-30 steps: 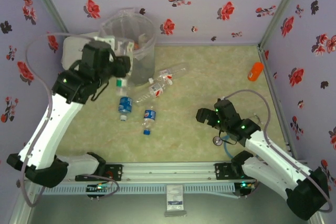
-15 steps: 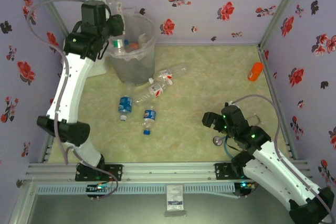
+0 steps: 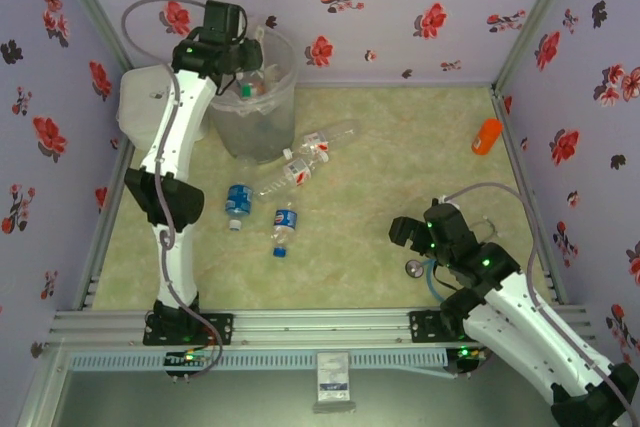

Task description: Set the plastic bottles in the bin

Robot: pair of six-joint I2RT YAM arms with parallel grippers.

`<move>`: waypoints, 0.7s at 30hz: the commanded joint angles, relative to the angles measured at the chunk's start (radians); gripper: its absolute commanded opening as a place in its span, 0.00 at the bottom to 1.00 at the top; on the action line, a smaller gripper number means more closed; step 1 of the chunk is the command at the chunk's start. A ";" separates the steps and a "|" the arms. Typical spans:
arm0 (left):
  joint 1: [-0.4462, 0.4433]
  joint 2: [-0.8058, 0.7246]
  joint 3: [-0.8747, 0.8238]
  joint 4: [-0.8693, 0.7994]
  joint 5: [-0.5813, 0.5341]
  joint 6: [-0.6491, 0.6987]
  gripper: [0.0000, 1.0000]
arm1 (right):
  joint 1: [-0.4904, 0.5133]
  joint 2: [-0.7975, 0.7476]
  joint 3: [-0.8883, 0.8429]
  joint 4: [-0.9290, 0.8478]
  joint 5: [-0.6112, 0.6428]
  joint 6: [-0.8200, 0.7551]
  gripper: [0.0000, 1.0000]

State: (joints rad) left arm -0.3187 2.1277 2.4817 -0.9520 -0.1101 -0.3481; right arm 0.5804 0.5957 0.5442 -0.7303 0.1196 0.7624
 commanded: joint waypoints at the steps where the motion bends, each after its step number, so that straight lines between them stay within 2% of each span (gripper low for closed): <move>1: -0.002 0.007 -0.041 -0.056 0.028 0.047 0.15 | -0.007 0.009 0.010 0.006 0.013 -0.002 0.99; 7: -0.001 -0.005 -0.192 -0.041 0.044 0.077 0.36 | -0.007 0.020 0.013 0.013 0.012 -0.003 0.99; 9: 0.001 -0.012 -0.227 -0.030 0.045 0.081 0.40 | -0.007 0.021 0.011 0.014 0.012 -0.006 0.99; 14: 0.000 -0.014 -0.217 -0.019 0.080 0.083 0.54 | -0.007 0.033 0.013 0.019 0.010 -0.008 0.99; 21: -0.002 -0.014 -0.119 -0.054 0.093 0.109 0.76 | -0.008 0.035 0.007 0.025 0.006 -0.008 0.99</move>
State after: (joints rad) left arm -0.3153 2.1269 2.3016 -0.9512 -0.0498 -0.2642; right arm 0.5800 0.6331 0.5446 -0.7231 0.1192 0.7620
